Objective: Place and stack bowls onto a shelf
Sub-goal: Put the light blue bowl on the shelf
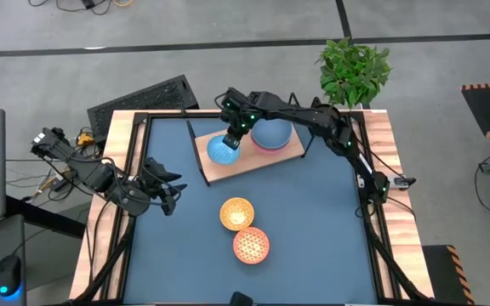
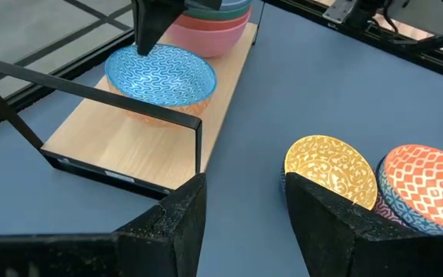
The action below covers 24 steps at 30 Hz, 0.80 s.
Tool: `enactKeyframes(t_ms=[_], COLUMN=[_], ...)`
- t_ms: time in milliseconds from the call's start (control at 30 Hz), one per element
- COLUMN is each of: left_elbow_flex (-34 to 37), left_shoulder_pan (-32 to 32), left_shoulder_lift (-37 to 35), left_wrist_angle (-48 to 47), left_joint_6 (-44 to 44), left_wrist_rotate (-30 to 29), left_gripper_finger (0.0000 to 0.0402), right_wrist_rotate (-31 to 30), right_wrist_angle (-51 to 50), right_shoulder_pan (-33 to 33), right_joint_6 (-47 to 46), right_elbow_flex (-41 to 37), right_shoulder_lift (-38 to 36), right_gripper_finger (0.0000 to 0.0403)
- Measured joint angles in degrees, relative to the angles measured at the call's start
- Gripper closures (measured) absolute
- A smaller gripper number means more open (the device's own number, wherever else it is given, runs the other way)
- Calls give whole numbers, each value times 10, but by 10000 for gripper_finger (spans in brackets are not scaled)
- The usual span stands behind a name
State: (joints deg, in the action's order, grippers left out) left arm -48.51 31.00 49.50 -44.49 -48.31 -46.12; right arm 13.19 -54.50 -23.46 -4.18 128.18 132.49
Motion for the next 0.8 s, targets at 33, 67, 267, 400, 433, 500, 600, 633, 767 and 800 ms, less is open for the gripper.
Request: enactKeyframes(t_ms=[33, 67, 267, 400, 433, 500, 600, 633, 767, 800], left_elbow_flex=[0, 0, 0, 0, 0, 0, 0, 0, 0, 0], left_shoulder_pan=[0, 0, 0, 0, 0, 0, 0, 0, 0, 0], left_shoulder_lift=[0, 0, 0, 0, 0, 0, 0, 0, 0, 0], left_wrist_angle=[0, 0, 0, 0, 0, 0, -1, -1, -1, -1], left_joint_6=[-1, -3, -6, -9, -9, -8, -7, -6, -8, -8], left_wrist_rotate=[0, 0, -2, -3, -3, -3, -4, -4, -4, -4], left_gripper_finger=[239, 239, 239, 239, 239, 239, 239, 239, 239, 239], right_wrist_rotate=[-3, -9, -18, -20, -21, -21, -27, -30, -57, -60], right_wrist_angle=[-6, -8, -17, -14, -12, -17, -31, -29, -21, -27], right_shoulder_pan=[1, 4, 8, 8, 8, 8, 3, 3, 3, 4], right_joint_6=[6, 10, 10, 8, 10, 10, 10, 11, 11, 12], right_elbow_flex=[0, 0, 3, 2, 2, 10, 26, 27, 30, 33], right_shoulder_lift=[0, 4, 36, 38, 38, 40, 42, 42, 42, 42], right_gripper_finger=[376, 376, 376, 376, 376, 376, 376, 376, 365, 354])
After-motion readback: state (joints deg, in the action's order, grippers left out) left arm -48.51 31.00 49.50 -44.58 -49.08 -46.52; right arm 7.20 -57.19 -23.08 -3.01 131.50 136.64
